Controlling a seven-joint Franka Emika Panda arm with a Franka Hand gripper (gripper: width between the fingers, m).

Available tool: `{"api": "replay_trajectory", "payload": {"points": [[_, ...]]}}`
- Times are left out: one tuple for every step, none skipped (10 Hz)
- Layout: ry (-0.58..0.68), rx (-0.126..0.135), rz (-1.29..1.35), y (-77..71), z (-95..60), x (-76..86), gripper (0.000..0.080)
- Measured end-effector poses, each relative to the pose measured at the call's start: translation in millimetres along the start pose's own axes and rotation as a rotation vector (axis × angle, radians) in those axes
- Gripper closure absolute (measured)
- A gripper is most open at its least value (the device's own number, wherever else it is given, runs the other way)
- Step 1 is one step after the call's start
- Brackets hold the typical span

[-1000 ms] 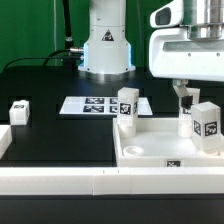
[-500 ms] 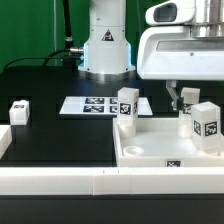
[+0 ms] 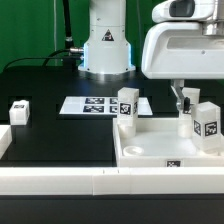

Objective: Assemble square table

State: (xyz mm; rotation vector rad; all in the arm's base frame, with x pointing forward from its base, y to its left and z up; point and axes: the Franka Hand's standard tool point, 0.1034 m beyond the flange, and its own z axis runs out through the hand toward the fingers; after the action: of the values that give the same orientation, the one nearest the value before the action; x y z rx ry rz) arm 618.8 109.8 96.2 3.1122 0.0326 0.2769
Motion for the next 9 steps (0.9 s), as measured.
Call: {"api": "replay_trajectory", "payload": {"points": [[0.0,-0.001,-0.038,1.5,0.0,0.3,0.015],[0.0,-0.001,-0.026,1.4,0.1,0.2,0.027],[0.0,-0.001,-0.026,1.5,0.1,0.3,0.041],[0.0,-0.001,-0.009,1.5,0.1,0.3,0.0519],[0.0,-0.001,0.012,1.6,0.1,0.3,0.0519],[0.0,-0.001,0.011,1.7,0.1,0.3,0.0518],[0.0,0.0,0.031,1.7,0.2,0.2,0.0518],[0.0,-0.001,0.116,2.6,0.4,0.1,0.0518],[-0.001,-0.002,0.207,3.4,0.6,-0.1,0.0518]]}}
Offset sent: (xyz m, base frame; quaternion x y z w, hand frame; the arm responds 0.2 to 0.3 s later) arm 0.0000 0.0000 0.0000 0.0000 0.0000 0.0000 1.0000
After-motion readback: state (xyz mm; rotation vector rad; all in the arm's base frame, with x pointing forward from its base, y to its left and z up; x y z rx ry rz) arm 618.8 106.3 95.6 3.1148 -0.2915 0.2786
